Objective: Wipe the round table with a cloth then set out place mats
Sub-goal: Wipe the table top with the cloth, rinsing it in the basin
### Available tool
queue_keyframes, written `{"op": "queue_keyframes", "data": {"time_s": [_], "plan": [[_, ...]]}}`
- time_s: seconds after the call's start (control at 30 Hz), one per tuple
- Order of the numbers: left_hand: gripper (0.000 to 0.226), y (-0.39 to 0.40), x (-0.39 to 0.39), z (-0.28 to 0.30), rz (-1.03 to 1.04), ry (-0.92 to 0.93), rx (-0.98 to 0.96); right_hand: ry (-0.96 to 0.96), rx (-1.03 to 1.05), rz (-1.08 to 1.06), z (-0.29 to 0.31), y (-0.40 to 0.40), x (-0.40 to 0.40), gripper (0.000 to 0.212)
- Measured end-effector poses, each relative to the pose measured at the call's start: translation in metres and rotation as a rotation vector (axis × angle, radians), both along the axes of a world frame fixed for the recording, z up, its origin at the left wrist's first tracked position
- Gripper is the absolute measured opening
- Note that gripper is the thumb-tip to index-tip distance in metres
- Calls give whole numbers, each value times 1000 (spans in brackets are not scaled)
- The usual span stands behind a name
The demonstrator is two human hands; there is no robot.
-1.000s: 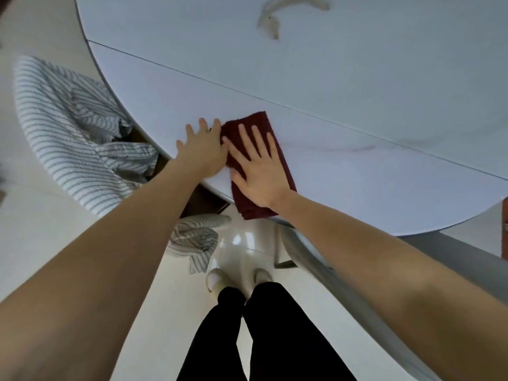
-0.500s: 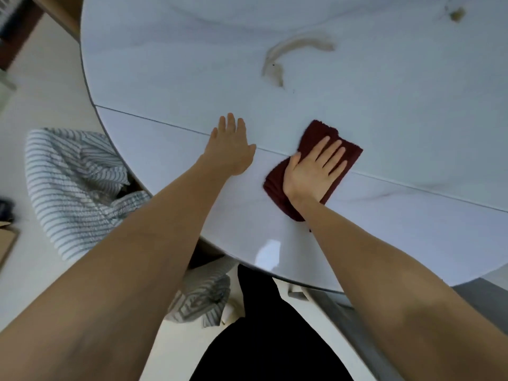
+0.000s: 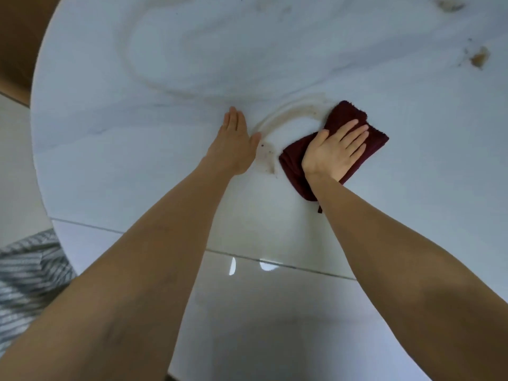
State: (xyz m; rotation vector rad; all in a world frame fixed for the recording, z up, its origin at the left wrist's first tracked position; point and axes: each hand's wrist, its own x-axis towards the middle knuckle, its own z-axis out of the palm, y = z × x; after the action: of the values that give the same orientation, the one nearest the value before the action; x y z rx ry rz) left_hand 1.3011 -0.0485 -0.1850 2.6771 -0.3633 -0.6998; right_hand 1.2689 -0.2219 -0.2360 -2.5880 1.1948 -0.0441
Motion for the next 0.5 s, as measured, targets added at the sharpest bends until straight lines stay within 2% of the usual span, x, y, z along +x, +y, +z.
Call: {"op": "queue_keyframes", "data": {"time_s": [0.1,0.3,0.4,0.5], "plan": [[66,-2,14,-14,-27,-59,-20,-20,12,148,2,-21,41,59],[64,5,22,-20,-75,-53,-42,-96,197,747,8,-48,96,56],[65,7,23,-24,-72,-81,-28,-97,240,896,9,-46,101,60],[64,5,28,-21,-75,-33,-34,-80,247,1001,9,-39,93,59]]}}
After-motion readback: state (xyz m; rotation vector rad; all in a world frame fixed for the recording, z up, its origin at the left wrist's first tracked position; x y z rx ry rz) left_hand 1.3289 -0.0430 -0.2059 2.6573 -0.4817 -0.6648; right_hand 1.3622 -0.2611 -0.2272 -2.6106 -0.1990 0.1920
